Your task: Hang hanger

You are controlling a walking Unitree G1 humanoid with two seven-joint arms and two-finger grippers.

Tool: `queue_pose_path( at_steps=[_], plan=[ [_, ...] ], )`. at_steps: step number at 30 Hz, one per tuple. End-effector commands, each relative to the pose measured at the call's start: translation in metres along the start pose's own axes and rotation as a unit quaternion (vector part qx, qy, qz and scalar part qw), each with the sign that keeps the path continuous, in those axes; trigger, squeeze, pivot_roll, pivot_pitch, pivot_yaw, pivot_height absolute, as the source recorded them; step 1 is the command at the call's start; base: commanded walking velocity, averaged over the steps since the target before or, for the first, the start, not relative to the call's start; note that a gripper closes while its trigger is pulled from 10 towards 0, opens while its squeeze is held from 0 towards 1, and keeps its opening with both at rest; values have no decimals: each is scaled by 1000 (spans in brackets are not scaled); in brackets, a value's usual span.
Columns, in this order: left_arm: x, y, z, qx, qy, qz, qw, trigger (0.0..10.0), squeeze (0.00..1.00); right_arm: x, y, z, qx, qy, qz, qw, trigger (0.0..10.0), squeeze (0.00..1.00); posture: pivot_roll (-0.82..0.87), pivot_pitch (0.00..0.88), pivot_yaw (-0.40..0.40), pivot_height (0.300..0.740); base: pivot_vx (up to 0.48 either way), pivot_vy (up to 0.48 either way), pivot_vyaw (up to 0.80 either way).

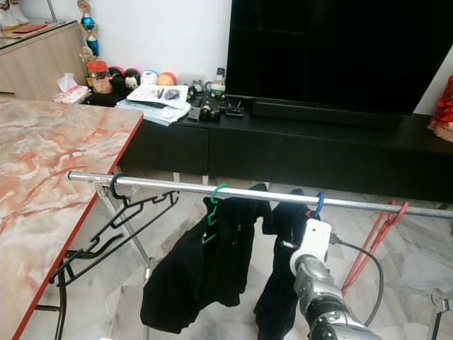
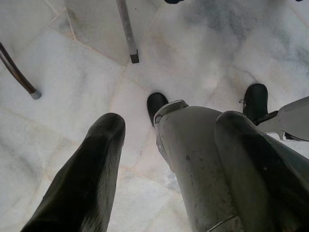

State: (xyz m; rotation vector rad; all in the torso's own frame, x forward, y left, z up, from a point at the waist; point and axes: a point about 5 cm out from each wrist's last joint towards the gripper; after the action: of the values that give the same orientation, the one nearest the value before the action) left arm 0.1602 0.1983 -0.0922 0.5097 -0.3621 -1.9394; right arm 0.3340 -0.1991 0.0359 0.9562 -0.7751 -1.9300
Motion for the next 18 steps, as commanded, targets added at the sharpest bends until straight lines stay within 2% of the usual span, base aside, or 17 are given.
queue_pose_path(
  at_steps=[1, 5, 9, 12, 15, 18],
  plan=[
    [6, -13, 2, -23, -9, -2, 1000, 10000, 0, -2, 12, 0, 40, 12, -9, 999, 0, 0, 159, 0, -78, 740, 0, 0, 0],
    [6, -13, 2, -23, -9, -5, 1000, 10000, 0, 0, 16, 1, 72, 19, -14, 997, 0, 0, 146, 0, -76, 740, 0, 0, 0],
    [8, -14, 2, -24, -10, -6, 1000, 10000, 0, 4, 13, 4, 96, 28, 5, 995, 0, 0, 137, 0, -74, 740, 0, 0, 0],
    [8, -14, 2, -25, -10, -7, 1000, 10000, 0, 9, -1, 8, 100, 46, 13, 994, 0, 0, 125, 0, -73, 740, 0, 0, 0],
    [8, -16, 2, -28, -7, -10, 1000, 10000, 0, 11, -21, 13, 80, 59, 38, 994, 0, 0, 112, 0, -73, 740, 0, 0, 0],
    [8, -17, 3, -27, -3, -7, 1000, 10000, 0, 15, -35, 17, 72, 63, 38, 995, 0, 0, 112, 0, -71, 740, 0, 0, 0]
  ],
)
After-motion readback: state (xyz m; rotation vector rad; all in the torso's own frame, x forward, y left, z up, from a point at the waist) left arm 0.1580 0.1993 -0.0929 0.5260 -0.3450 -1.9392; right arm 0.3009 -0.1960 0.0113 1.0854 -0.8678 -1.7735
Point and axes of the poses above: a point about 5 cm out from each wrist's last joint towards the gripper, its own z axis pointing back from the gripper into the wrist, its own y axis along the axis of the wrist's last joint, x = y × z, and after that the axes turned 14 degrees about -z, right-handed
